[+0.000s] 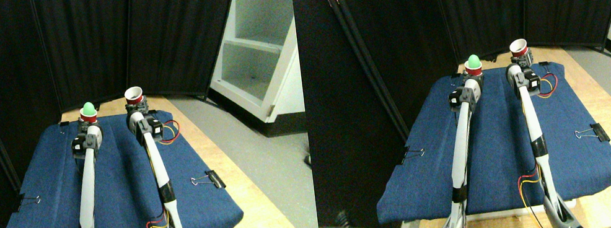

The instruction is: Pour (bimanual)

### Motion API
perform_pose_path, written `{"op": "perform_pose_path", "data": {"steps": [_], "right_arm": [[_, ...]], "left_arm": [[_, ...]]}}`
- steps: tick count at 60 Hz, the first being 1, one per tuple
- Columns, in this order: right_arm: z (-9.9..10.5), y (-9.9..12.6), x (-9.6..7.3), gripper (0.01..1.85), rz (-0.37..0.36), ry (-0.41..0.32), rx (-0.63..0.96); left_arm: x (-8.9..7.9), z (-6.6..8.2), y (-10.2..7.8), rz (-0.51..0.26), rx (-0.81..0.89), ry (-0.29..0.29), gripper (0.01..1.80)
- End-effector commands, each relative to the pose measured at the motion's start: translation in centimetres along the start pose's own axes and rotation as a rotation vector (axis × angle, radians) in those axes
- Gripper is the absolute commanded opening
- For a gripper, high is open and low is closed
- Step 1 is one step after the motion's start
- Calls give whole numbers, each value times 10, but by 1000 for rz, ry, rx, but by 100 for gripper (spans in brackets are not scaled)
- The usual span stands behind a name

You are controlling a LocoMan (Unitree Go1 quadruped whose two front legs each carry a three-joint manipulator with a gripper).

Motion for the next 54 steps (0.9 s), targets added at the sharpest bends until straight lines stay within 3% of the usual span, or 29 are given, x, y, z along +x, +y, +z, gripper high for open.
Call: {"op": "perform_pose_path", "data": {"steps": [1,21,37,44,46,54], "right_arm": [[6,7,-5,33,70,-37,18],[7,-17,-9,33,38,-44,87],[9,-34,-7,33,57,-20,21],[9,-43,-5,33,48,-19,20],[10,-45,-4,33,71,-19,-92],[10,-52,-3,33,26,-17,-8]], "left_arm": [[-1,7,-2,-39,-19,-21,33],[6,17,25,-24,-22,-55,33],[11,8,41,14,-48,-96,33],[17,3,49,26,-56,-80,33],[18,1,50,31,-64,-85,33],[21,-1,54,36,-67,-86,33]]}}
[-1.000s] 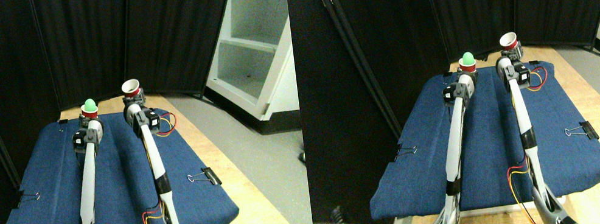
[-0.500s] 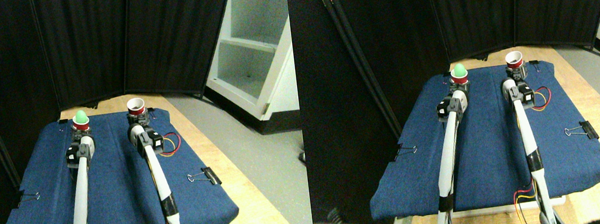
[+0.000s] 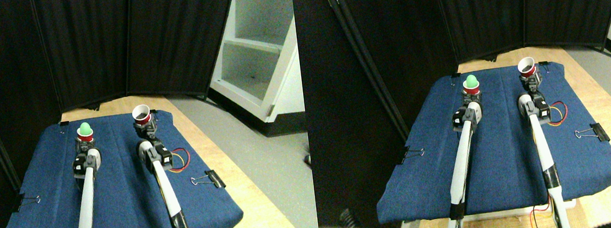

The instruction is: Pour (bimanual)

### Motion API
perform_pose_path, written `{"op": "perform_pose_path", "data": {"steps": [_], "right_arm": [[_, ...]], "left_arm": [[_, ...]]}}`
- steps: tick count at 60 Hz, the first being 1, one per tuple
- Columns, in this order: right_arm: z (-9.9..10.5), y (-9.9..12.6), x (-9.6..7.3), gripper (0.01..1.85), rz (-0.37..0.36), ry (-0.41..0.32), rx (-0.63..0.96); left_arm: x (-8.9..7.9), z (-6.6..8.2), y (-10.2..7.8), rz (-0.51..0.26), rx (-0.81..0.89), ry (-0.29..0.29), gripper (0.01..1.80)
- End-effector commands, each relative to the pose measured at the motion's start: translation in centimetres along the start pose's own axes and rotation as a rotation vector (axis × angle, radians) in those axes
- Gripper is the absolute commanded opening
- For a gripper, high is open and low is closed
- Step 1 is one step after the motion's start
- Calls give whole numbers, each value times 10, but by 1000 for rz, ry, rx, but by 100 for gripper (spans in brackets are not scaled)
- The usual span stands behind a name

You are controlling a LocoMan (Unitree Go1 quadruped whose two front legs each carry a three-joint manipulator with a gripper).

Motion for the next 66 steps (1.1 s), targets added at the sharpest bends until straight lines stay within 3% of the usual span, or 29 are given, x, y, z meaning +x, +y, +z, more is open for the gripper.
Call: {"op": "perform_pose_path", "data": {"steps": [1,28,39,66], "right_arm": [[0,-6,3,33,-17,-8,45],[-5,-45,9,33,-106,-62,163],[-3,-55,11,33,-127,-77,121],[-12,-81,14,33,-191,-115,229]], "left_arm": [[4,-4,-5,-36,-24,-12,33],[5,-1,10,-28,-38,-26,33],[6,0,20,-13,-46,-26,33],[13,5,43,16,-54,-97,33]]}}
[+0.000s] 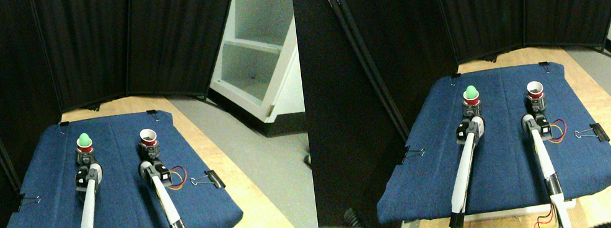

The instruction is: Pour (bimanual)

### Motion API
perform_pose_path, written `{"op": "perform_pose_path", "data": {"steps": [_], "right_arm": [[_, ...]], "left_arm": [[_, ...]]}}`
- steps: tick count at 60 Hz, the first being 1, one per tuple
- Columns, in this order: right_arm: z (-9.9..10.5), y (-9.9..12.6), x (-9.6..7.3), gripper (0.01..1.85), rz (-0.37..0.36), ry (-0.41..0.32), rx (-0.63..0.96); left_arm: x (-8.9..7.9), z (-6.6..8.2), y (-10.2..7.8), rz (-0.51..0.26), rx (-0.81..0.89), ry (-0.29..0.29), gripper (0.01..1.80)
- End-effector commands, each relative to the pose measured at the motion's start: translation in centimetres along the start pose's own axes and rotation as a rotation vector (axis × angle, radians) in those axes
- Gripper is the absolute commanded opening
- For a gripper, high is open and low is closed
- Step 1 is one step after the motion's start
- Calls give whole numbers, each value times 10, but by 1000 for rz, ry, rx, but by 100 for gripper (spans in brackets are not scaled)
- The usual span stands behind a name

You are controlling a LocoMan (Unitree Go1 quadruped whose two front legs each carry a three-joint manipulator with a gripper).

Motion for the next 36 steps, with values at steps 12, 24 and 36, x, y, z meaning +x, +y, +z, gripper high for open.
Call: {"op": "perform_pose_path", "data": {"steps": [12,24,36], "right_arm": [[-4,-9,1,33,-32,-25,-25],[-4,-13,0,33,-52,-13,13],[-3,-14,0,33,-101,-4,71]], "left_arm": [[3,3,12,19,-17,-18,33],[4,5,18,31,-5,-37,33],[3,5,22,41,2,-57,33]]}}
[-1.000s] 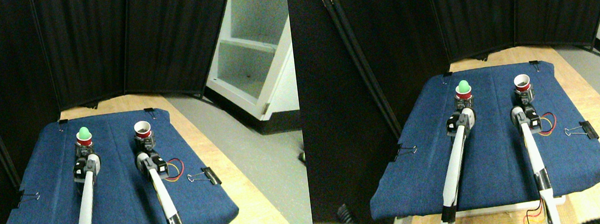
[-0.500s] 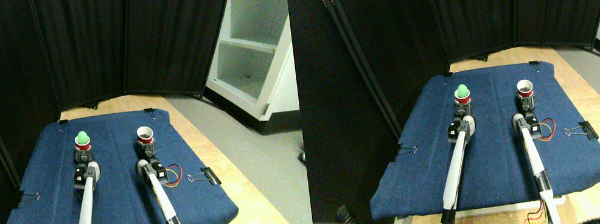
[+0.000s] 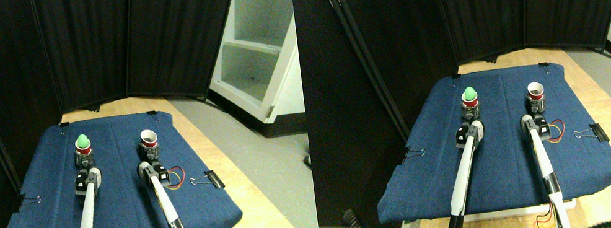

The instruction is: Pour (bimanual)

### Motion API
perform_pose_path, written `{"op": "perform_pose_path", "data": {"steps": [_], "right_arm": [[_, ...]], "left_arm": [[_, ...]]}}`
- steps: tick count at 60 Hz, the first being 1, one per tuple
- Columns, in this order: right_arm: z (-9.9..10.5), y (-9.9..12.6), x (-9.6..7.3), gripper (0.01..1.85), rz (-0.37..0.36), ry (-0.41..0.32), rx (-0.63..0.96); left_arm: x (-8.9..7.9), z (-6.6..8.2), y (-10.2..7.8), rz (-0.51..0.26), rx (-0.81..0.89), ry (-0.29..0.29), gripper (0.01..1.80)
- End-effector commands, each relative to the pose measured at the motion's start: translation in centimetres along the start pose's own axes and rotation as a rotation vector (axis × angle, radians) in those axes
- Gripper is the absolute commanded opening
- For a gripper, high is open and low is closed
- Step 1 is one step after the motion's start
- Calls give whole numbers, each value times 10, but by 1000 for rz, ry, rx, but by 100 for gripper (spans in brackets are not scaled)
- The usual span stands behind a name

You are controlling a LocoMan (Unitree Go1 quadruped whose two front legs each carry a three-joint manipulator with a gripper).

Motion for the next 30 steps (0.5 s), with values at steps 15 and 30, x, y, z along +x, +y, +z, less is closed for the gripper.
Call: {"op": "perform_pose_path", "data": {"steps": [15,30], "right_arm": [[3,-9,-2,33,-83,69,22],[8,-7,-5,33,-88,65,18]], "left_arm": [[-9,5,17,84,72,-40,92],[-15,4,15,76,86,-48,117]]}}
